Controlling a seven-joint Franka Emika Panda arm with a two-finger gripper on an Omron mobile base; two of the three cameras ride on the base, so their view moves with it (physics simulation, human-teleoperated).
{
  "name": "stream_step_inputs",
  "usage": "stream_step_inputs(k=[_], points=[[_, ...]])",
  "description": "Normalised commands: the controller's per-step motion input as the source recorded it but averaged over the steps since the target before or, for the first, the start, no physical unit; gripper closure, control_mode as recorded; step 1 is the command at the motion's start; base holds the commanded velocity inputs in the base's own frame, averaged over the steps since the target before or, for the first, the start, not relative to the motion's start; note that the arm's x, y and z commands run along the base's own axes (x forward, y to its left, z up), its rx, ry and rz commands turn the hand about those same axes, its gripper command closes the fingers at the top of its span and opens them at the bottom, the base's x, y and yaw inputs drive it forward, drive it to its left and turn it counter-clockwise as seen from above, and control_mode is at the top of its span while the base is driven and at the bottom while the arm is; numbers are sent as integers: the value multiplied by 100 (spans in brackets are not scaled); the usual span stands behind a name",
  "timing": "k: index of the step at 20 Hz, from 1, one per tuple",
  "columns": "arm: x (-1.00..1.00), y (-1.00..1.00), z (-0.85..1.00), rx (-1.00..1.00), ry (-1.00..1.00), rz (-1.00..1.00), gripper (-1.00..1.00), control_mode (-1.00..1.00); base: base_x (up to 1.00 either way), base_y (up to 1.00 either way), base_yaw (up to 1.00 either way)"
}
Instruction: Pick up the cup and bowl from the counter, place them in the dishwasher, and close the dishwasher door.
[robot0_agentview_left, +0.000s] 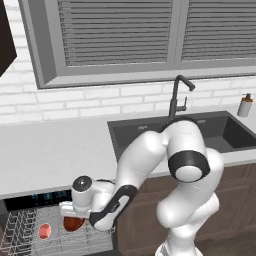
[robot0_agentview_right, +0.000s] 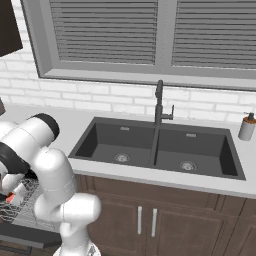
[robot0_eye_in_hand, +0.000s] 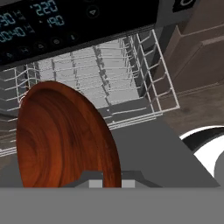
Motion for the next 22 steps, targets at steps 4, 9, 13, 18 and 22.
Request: stream_step_inputs(k=[4, 9, 13, 18, 22], points=[[0, 0, -35, 0, 0, 4, 100, -100, 0, 0, 0], [4, 0, -3, -2, 0, 1, 100, -100, 0, 0, 0], [1, 0, 0, -9, 11, 0, 100, -100, 0, 0, 0], [5, 0, 0, -13, 11, 0, 100, -100, 0, 0, 0], [2, 2, 3, -8, 1, 0, 100, -100, 0, 0, 0]])
